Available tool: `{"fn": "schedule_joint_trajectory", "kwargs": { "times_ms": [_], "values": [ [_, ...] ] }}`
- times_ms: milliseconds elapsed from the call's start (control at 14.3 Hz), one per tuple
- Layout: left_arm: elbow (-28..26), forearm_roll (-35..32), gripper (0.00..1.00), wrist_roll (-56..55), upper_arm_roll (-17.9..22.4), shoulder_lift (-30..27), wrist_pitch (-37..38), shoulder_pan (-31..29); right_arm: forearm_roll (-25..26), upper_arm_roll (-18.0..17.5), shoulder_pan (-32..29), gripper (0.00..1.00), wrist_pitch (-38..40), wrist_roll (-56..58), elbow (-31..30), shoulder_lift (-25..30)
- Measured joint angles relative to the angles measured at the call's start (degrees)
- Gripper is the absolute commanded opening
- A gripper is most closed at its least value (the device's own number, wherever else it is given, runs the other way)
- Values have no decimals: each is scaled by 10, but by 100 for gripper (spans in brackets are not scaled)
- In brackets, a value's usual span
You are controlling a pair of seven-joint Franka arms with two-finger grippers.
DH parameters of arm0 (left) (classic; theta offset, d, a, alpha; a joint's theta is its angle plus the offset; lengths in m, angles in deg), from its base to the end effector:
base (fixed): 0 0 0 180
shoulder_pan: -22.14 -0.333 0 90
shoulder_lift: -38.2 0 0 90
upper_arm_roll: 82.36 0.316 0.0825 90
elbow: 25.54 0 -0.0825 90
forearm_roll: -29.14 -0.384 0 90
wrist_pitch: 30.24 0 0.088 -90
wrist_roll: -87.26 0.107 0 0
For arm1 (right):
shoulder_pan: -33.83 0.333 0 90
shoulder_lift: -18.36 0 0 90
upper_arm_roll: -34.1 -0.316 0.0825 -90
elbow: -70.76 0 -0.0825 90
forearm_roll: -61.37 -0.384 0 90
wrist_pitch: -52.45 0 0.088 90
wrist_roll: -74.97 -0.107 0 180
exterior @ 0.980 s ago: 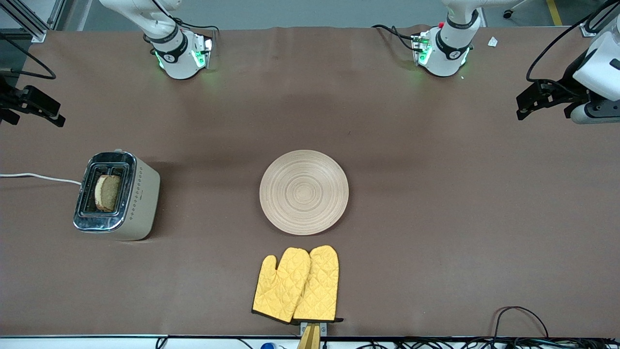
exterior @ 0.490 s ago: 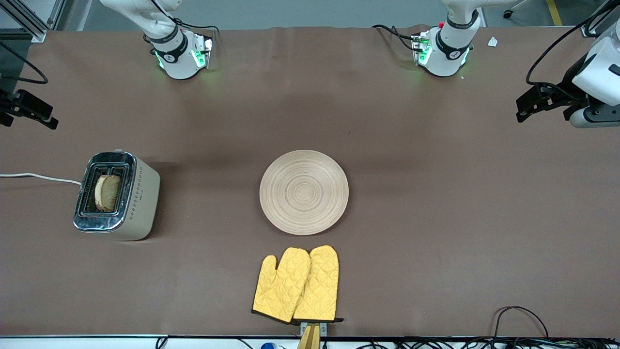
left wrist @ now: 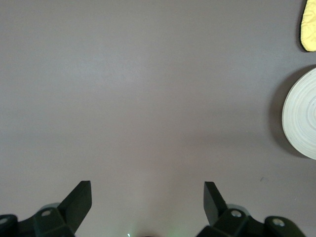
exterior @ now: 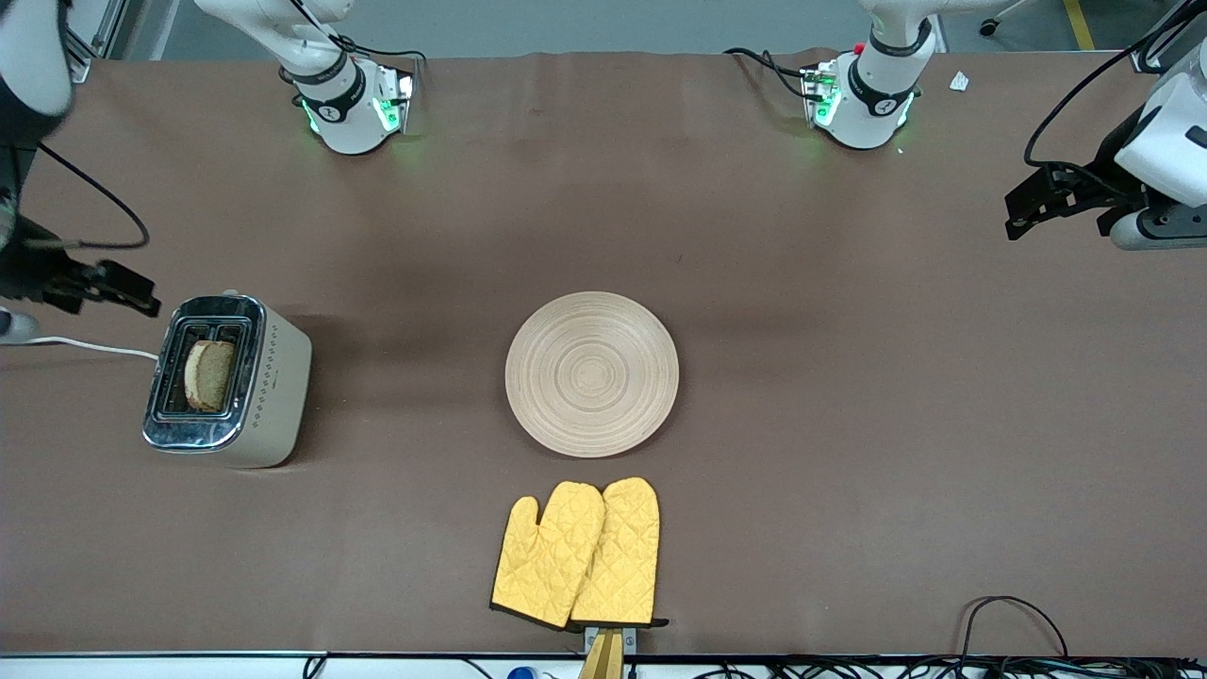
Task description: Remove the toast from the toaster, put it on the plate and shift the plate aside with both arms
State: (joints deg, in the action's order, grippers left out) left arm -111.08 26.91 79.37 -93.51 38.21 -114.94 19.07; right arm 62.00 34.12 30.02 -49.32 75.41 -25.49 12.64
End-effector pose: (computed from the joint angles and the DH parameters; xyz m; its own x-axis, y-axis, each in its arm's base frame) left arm 0.5406 -0.0722 0.6528 1.0000 0.0002 -0.0093 -0.0002 -0.9992 -0.0404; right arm 0.5926 -0.0406 0.5330 0.9984 -0.0569 -0.0036 -0.0568 -0.9983 0.0108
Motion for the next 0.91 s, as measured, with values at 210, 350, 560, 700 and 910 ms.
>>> {"fn": "schedule_joint_trajectory", "kwargs": {
  "times_ms": [210,350,560,700,910],
  "values": [
    [0,0,100,0,0,0,0,0,0,1,-3,100,-64,0,-35,-46],
    [2,0,100,0,0,0,-1,0,0,2,-8,100,-95,2,-42,-77],
    [6,0,100,0,0,0,-2,0,0,7,-16,64,-125,16,-42,-112],
    [8,0,100,0,0,0,-2,0,0,10,-17,44,-129,23,-42,-123],
    [9,0,100,0,0,0,-2,0,0,10,-17,24,-129,24,-42,-124]
  ]
}}
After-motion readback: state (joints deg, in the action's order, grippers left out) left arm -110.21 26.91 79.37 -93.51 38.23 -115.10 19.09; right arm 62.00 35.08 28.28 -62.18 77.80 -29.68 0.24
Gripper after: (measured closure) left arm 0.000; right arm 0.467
